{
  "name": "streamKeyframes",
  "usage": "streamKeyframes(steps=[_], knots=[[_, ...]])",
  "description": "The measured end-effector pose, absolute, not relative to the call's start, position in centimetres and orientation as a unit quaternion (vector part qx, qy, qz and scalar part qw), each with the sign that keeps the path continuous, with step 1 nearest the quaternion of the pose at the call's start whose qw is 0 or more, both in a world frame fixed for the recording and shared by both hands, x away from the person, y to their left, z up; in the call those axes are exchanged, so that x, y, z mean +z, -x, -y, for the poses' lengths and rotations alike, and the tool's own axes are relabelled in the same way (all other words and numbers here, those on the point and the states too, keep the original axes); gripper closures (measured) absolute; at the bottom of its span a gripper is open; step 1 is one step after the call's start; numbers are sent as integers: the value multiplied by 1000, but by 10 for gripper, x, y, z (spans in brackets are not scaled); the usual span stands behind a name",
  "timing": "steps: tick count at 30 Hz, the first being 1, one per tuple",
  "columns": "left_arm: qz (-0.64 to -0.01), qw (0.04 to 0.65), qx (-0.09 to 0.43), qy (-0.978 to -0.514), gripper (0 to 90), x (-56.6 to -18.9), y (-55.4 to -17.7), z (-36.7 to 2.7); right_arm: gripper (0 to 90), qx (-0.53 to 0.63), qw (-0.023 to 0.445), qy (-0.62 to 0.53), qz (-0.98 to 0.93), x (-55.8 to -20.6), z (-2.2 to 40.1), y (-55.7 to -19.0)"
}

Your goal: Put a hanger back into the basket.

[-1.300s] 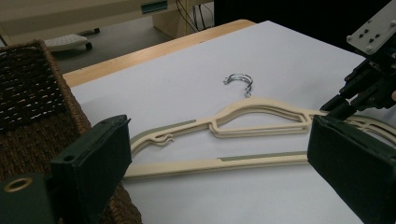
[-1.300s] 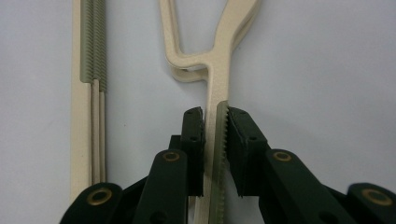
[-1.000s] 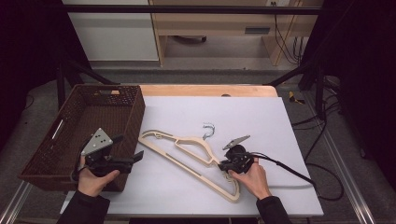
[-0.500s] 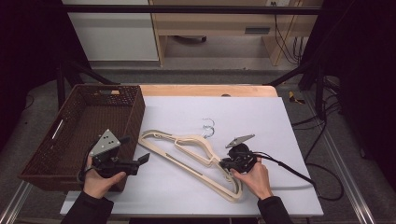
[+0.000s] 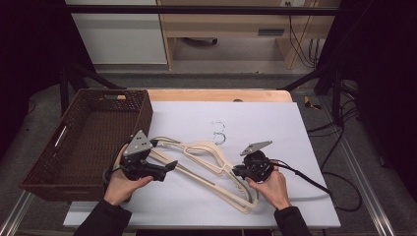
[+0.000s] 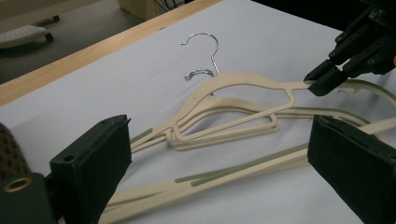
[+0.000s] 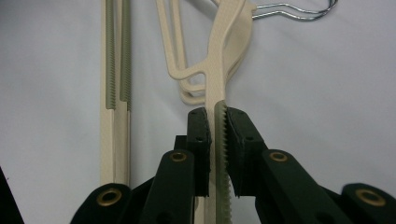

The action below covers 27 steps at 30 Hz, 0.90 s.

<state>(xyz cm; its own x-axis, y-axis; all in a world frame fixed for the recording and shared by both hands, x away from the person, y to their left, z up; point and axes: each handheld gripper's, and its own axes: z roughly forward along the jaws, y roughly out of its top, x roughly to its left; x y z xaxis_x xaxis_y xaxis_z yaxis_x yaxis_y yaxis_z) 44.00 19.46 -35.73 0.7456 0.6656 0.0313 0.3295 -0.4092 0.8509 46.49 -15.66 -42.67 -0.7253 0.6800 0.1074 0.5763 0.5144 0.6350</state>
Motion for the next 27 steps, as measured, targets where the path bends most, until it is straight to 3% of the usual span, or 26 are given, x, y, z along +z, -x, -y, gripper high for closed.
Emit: streamKeyframes(steps=[14, 27], knots=[[-291, 392, 151, -860, 99, -377, -491, -134, 806, 340, 85, -343, -871, -419, 161, -461], [-281, 333, 177, -883, 263, -416, -537, -110, 807, 343, 88, -342, -870, -418, 161, -460]])
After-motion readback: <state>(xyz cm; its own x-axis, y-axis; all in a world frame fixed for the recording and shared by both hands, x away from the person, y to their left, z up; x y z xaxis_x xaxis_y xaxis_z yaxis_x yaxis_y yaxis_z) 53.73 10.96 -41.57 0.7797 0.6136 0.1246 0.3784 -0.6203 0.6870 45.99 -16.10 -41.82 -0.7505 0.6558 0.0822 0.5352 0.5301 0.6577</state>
